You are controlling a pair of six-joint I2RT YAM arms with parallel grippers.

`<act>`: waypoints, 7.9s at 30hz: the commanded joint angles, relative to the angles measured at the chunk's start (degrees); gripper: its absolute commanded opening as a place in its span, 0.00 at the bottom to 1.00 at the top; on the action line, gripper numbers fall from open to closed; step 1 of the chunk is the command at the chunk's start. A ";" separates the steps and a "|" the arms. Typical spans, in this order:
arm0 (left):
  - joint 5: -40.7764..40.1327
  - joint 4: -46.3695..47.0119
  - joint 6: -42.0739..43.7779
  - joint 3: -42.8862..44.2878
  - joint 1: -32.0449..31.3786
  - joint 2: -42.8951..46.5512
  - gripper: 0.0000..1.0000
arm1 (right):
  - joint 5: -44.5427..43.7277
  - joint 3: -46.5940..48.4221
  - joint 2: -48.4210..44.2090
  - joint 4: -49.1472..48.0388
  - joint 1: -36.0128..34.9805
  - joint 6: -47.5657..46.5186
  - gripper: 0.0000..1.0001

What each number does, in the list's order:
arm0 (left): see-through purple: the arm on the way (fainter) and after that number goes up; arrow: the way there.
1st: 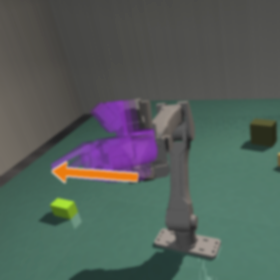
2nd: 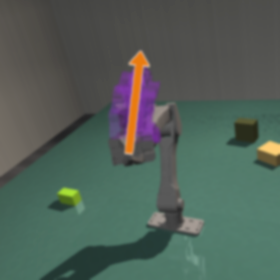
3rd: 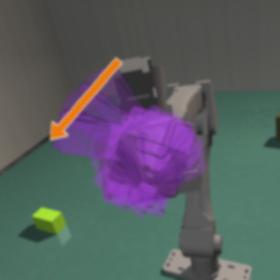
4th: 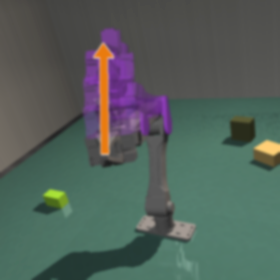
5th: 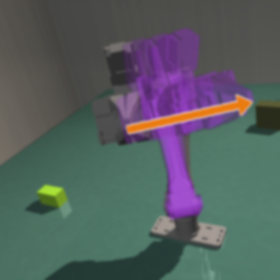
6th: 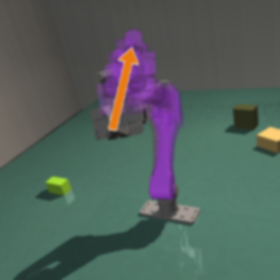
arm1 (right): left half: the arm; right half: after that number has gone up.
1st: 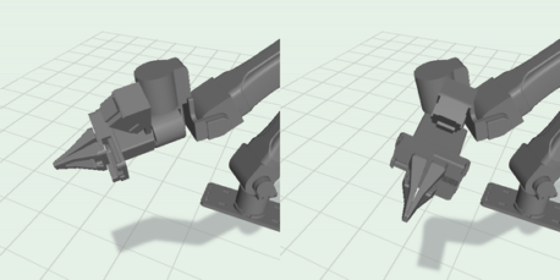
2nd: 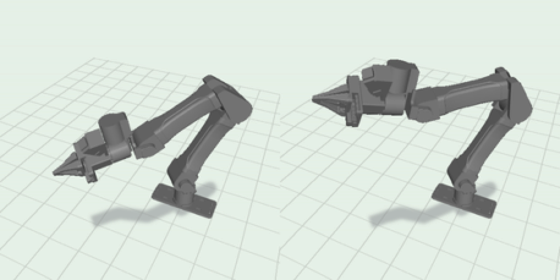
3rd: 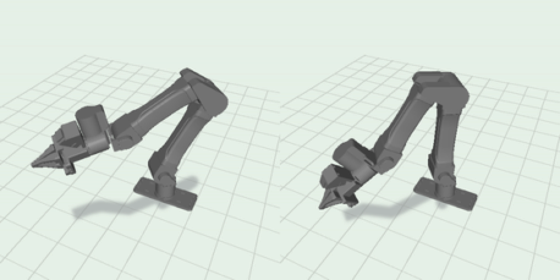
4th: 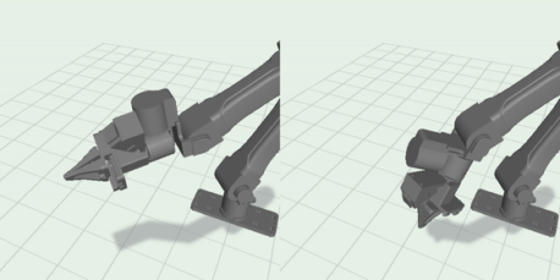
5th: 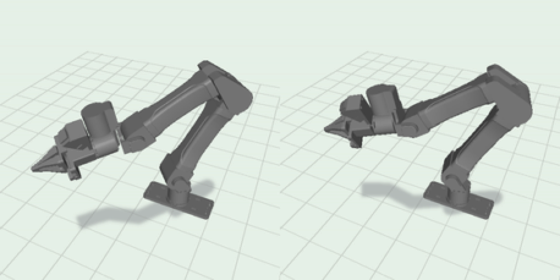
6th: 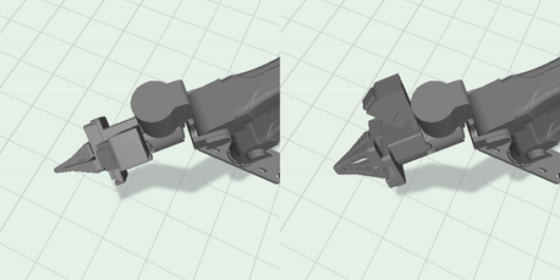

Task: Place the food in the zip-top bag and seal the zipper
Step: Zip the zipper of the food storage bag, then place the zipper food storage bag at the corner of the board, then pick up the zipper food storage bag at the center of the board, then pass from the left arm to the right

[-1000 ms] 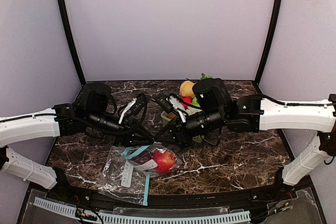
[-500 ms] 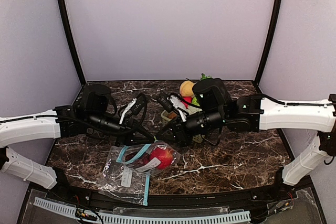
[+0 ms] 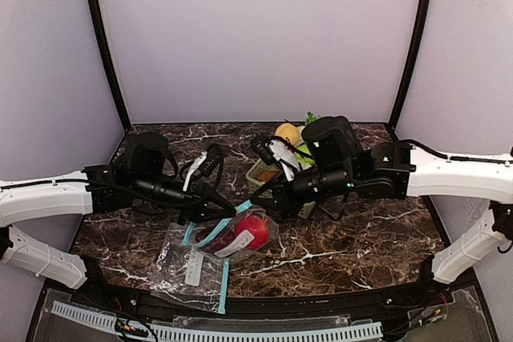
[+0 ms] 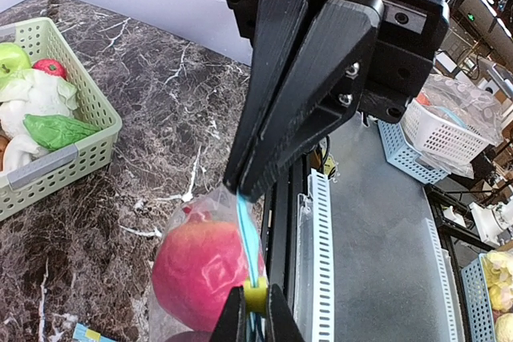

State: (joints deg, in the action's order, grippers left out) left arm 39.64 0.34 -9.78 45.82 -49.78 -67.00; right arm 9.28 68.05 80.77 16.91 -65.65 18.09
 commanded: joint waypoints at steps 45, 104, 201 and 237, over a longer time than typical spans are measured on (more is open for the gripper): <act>-0.36 -8.10 1.99 -2.77 -0.30 -0.99 0.01 | -29.07 7.01 -1.63 21.89 8.65 4.50 0.00; -18.36 -12.95 -7.18 -0.24 -0.19 3.39 0.56 | -29.05 6.91 -7.97 22.87 10.57 0.37 0.00; -20.91 -11.50 -33.75 -24.29 13.26 21.83 0.01 | 8.87 -10.62 -18.67 12.32 41.76 6.11 0.87; -8.04 29.25 -39.50 -17.02 13.28 23.03 0.01 | 24.01 -11.11 -7.99 -27.97 18.30 10.76 0.49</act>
State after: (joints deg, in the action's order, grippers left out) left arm 29.85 27.79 -48.51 27.83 -36.86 -44.77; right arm 30.57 53.54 71.70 -7.40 -46.35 31.27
